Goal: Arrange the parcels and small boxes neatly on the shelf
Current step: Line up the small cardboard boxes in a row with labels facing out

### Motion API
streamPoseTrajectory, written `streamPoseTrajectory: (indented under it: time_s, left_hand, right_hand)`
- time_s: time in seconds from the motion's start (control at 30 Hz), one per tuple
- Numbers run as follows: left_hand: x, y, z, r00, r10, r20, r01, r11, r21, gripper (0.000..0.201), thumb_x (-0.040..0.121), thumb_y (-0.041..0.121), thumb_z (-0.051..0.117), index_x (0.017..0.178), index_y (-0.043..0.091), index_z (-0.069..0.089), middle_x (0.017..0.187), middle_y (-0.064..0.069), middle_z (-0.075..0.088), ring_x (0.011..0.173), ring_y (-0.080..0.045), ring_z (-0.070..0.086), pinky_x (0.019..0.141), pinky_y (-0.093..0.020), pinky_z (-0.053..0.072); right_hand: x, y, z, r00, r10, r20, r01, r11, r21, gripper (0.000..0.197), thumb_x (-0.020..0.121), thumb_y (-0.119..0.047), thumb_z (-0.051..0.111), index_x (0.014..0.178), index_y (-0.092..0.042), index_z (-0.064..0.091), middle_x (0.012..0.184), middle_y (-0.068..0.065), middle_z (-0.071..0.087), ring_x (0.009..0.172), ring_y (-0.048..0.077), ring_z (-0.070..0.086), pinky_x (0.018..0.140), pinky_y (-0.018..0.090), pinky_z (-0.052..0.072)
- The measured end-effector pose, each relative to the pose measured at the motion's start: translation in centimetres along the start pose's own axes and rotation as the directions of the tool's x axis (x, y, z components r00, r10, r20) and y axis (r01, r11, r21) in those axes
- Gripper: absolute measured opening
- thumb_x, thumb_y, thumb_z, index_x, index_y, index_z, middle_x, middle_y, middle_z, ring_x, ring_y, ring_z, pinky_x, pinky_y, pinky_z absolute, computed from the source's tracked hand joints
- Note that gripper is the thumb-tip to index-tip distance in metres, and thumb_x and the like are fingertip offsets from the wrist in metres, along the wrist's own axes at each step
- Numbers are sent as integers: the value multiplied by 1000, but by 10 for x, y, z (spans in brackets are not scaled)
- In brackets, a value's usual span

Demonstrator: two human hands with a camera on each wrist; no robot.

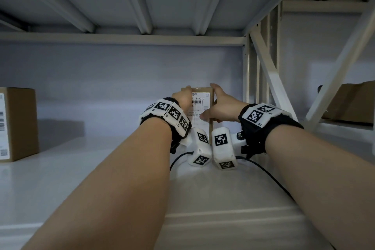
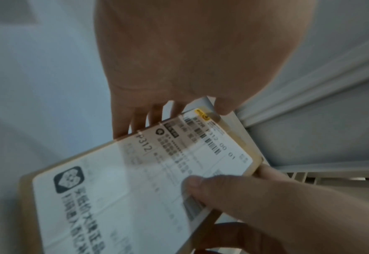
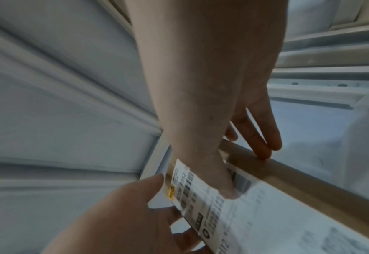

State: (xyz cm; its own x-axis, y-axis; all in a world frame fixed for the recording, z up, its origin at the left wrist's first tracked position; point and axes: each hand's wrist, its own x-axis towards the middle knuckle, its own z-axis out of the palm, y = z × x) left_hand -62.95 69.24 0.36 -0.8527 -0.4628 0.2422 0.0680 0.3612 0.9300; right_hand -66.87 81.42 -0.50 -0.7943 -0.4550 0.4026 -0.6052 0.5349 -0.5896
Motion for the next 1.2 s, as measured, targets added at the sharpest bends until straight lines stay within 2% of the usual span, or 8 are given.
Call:
streamPoseTrajectory:
  time_s: [0.07, 0.2, 0.37, 0.5, 0.6, 0.73, 0.87, 1.2]
  left_hand:
    - [3, -2, 0, 1000, 24, -15, -25, 999, -30, 53, 104, 33, 16, 139, 2, 41, 143, -20, 46, 132, -31, 45, 105, -33, 38]
    - [1, -4, -4, 996, -4, -87, -3, 997, -81, 56, 100, 47, 20, 109, 7, 58, 109, -12, 63, 106, -27, 60, 96, -32, 42]
    - [-9, -3, -19, 998, 10, -57, -15, 997, -81, 52, 98, 48, 21, 90, 9, 55, 101, -10, 65, 98, -25, 63, 101, -38, 47]
    - [-13, 2, -48, 996, 56, -64, -59, 997, -54, 54, 97, 47, 23, 112, 7, 56, 120, -17, 66, 111, -30, 62, 105, -43, 45]
    - [-12, 3, -75, 991, 78, -108, -81, 997, -18, 53, 94, 50, 26, 110, 9, 57, 117, -17, 67, 108, -30, 64, 103, -43, 46]
    - [-15, -1, -114, 984, 81, -157, -84, 996, -11, 49, 95, 50, 27, 103, 11, 55, 115, -15, 69, 106, -28, 65, 101, -42, 48]
    - [-19, -4, -155, 959, 148, -240, -154, 988, -7, 57, 98, 46, 25, 116, 2, 57, 119, -20, 66, 110, -32, 63, 103, -42, 47]
    - [-19, -12, -270, 932, 256, -256, -269, 963, -15, 45, 94, 29, 35, 107, -4, 62, 115, -25, 66, 108, -39, 63, 99, -47, 50]
  right_hand:
    - [0, -1, 0, 1000, -21, -9, 21, 1000, -11, 97, 81, -14, 71, 151, -20, 6, 97, 0, 59, 71, 10, 56, 55, 21, 46]
    - [-3, -4, -1, 999, -42, -21, 42, 999, 3, 85, 80, -16, 72, 147, -17, 20, 101, -1, 58, 90, 16, 57, 56, 17, 41]
    - [-5, -17, -3, 997, -73, -27, 73, 997, 4, 74, 82, -23, 71, 142, -16, 27, 95, -4, 56, 75, 6, 55, 55, 20, 44]
    - [-2, -39, 3, 992, -111, -54, 111, 994, -1, 78, 81, -29, 72, 143, -15, 27, 99, -5, 57, 84, 12, 59, 60, 26, 52]
    - [-1, -63, 15, 989, -139, -51, 139, 990, -4, 93, 79, -33, 73, 150, -18, 15, 110, -4, 55, 90, 16, 59, 59, 26, 51]
    - [-2, -98, 29, 980, -195, -46, 192, 979, -62, 79, 80, -35, 72, 143, -14, 29, 104, -4, 58, 90, 16, 60, 66, 31, 54]
    - [-5, -136, 45, 971, -229, -71, 225, 973, -53, 87, 79, -34, 72, 148, -17, 22, 105, -3, 59, 90, 17, 61, 68, 33, 57]
    - [-17, -225, 97, 980, -186, -65, 185, 983, -19, 42, 80, -35, 72, 111, -19, 49, 92, -2, 65, 74, 12, 61, 61, 28, 54]
